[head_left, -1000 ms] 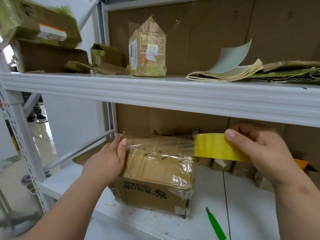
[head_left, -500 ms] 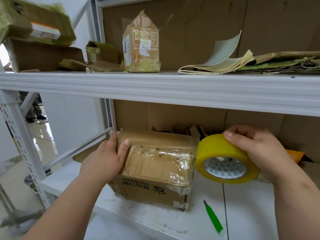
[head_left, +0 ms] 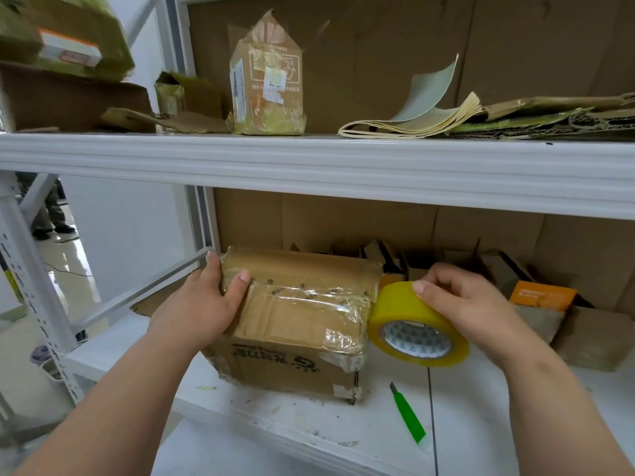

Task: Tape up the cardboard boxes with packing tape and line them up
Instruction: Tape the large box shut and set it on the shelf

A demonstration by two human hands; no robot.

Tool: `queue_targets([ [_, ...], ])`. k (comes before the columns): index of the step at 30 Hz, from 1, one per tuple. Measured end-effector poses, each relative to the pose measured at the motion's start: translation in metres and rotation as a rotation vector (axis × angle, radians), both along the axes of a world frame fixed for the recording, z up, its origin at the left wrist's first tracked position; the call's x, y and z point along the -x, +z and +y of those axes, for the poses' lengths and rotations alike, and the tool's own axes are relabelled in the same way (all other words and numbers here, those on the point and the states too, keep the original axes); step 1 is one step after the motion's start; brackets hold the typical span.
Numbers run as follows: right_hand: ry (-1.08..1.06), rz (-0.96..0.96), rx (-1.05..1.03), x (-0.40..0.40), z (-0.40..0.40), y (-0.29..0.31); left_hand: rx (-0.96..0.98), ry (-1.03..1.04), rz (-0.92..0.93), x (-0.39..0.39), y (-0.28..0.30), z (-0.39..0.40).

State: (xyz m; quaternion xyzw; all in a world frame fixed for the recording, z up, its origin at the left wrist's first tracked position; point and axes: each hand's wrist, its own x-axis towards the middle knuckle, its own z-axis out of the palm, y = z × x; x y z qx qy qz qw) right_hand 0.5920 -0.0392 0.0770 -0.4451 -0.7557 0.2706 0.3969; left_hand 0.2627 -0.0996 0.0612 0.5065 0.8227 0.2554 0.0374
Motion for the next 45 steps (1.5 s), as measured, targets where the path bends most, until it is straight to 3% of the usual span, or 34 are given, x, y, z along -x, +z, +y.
queue_targets([
  [3,-0.001,0.014,-0.013,0.001,0.000,-0.005,0.053,0.075,0.173,-0.005,0.003,0.000],
  [7,-0.008,0.035,0.001,0.000,-0.004,-0.007,-0.076,0.065,0.382,-0.021,0.005,0.000],
  [9,-0.022,0.055,0.013,0.001,-0.007,-0.010,-0.086,-0.028,0.357,-0.027,0.003,0.004],
  [16,-0.048,0.121,0.035,0.004,-0.012,-0.015,0.260,-0.084,0.341,-0.038,0.013,0.022],
  [22,-0.060,0.149,0.056,0.010,-0.012,-0.015,0.160,-0.207,0.344,-0.070,0.009,0.033],
  [27,-0.059,0.161,0.043,0.010,-0.012,-0.018,0.207,-0.247,0.352,-0.081,0.011,0.028],
  [33,-0.068,0.201,0.053,0.016,-0.007,-0.023,0.158,-0.444,0.344,-0.109,0.008,0.026],
  [38,-0.081,0.309,0.086,0.011,-0.007,-0.032,0.248,-0.576,0.368,-0.095,0.019,0.041],
  [42,0.079,0.538,0.215,0.008,-0.011,-0.038,0.226,-0.649,0.377,-0.085,0.032,0.051],
  [45,0.115,0.600,0.241,0.016,-0.014,-0.045,0.183,-0.667,0.421,-0.080,0.035,0.055],
])
